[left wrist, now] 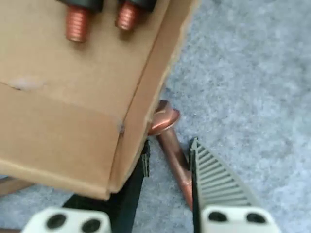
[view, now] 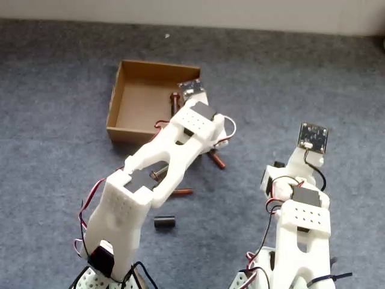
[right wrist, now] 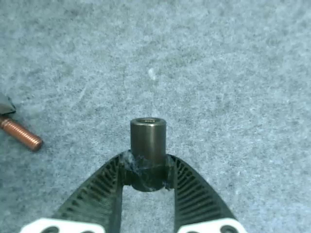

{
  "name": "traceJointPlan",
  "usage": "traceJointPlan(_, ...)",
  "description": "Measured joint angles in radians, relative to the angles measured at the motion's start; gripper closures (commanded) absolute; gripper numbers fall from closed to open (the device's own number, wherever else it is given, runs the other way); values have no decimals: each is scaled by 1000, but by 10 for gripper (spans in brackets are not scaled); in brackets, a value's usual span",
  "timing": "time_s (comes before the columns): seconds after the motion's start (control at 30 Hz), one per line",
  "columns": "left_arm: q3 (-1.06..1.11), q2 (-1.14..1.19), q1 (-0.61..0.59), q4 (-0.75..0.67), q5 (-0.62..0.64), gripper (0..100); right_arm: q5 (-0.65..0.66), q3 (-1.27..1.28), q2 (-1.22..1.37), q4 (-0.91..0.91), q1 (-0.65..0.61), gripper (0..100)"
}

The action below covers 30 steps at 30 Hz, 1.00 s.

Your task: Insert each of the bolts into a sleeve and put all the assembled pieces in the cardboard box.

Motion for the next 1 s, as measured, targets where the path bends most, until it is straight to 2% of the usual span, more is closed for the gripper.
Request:
traceJointPlan(0.07,-18,15,-6,-2,18,864,0,0,0,0,0,995)
traceJointPlan(0.2,-51,40,-9,-2,26,1000,0,0,0,0,0,995)
traceJointPlan(0.23,-58,43,-9,-8,34,979,0,0,0,0,0,995)
traceJointPlan(0.47,-66,40,8,-5,31,995,0,0,0,0,0,995)
traceJointPlan(0.57,-61,3,34,49,31,995,0,0,0,0,0,995)
traceJointPlan(0.73,-60,-129,95,158,29,995,0,0,0,0,0,995)
traceJointPlan(1.0,54,-348,126,195,-75,995,0,0,-6,0,0,995)
